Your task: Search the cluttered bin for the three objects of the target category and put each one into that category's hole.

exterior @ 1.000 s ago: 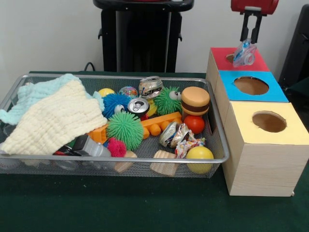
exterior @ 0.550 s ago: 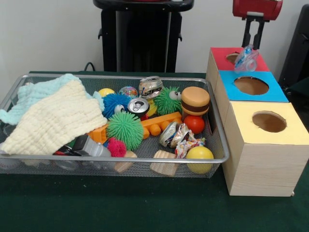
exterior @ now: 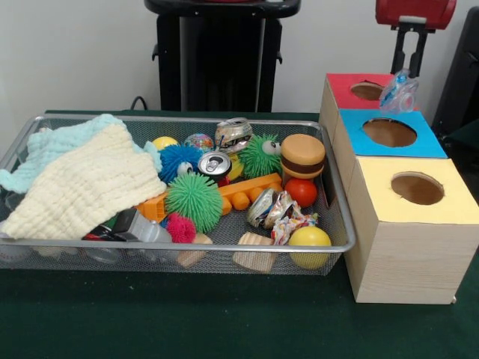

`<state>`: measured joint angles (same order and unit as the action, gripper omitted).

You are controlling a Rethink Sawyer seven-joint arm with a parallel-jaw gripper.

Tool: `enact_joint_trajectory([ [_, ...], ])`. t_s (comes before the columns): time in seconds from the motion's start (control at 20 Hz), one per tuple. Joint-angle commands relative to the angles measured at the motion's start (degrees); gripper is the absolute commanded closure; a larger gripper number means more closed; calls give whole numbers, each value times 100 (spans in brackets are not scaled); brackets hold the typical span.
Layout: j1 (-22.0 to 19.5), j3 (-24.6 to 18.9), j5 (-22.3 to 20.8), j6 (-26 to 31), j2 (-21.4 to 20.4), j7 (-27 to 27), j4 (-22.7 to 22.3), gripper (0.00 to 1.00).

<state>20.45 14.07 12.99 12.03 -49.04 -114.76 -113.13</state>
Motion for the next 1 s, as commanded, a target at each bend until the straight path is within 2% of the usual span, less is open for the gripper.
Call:
enact_joint_trajectory([
  [0.05, 79, 59, 336, 488, 385, -1294, 457, 100],
  [0.5, -74, -71, 368, 2, 612, -1129, 339, 100],
  [0.65, -242, -211, 313, -230, 685, -1048, 294, 100],
  [1.0, -384, -287, 230, -357, 676, -992, 212, 100],
])
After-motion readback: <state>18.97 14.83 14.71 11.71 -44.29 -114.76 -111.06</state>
